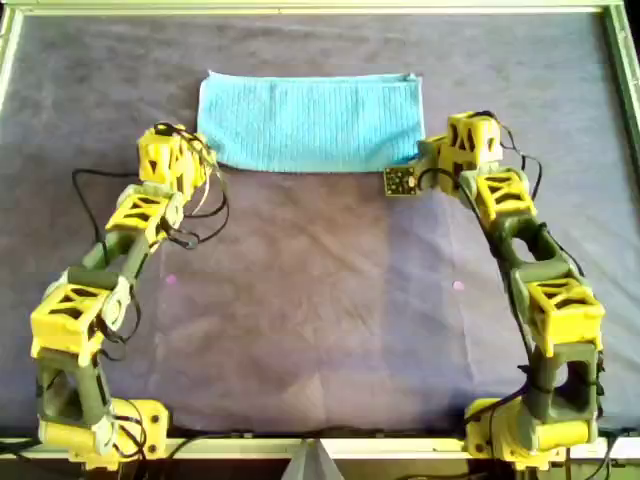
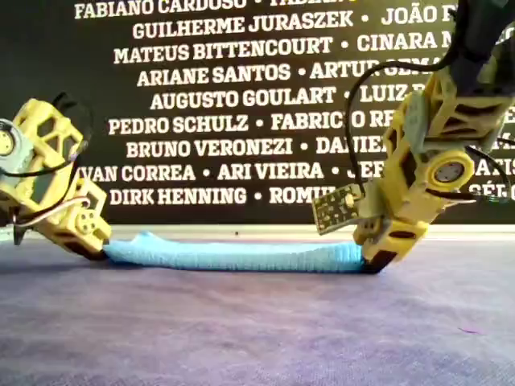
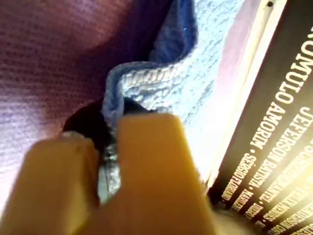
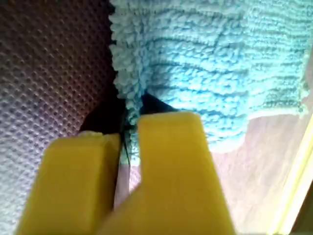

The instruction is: Fold a cloth

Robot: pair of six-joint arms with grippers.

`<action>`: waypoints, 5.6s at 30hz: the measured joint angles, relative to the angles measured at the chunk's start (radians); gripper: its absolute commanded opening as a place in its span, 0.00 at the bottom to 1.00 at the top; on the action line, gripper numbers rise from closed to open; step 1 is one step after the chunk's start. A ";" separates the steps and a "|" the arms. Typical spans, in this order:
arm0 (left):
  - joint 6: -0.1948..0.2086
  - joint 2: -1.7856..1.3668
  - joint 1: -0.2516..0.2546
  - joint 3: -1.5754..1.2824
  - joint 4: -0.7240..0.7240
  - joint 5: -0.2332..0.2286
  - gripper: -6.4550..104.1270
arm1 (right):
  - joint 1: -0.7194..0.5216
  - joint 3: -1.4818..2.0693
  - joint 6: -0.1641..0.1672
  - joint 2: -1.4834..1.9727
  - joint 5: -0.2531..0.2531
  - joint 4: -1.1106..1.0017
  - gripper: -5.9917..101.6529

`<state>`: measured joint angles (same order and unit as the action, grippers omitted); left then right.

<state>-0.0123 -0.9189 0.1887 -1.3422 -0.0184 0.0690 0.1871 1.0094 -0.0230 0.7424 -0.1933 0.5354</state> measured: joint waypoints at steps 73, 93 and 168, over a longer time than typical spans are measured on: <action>-0.009 -0.693 0.052 -0.982 0.006 0.015 0.05 | 0.003 0.925 0.003 0.703 -0.014 0.080 0.04; -0.017 -1.022 0.057 -1.226 -0.012 0.008 0.48 | -0.008 1.011 0.015 0.831 0.012 0.071 0.47; -0.017 -2.172 0.055 -1.695 -0.012 -0.005 0.48 | -0.003 0.799 0.083 0.563 -0.005 0.072 0.07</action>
<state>-0.0291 -3.0910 0.2439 -3.0373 -0.0307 0.0644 0.1841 1.8086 0.0598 1.3054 -0.1979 0.6075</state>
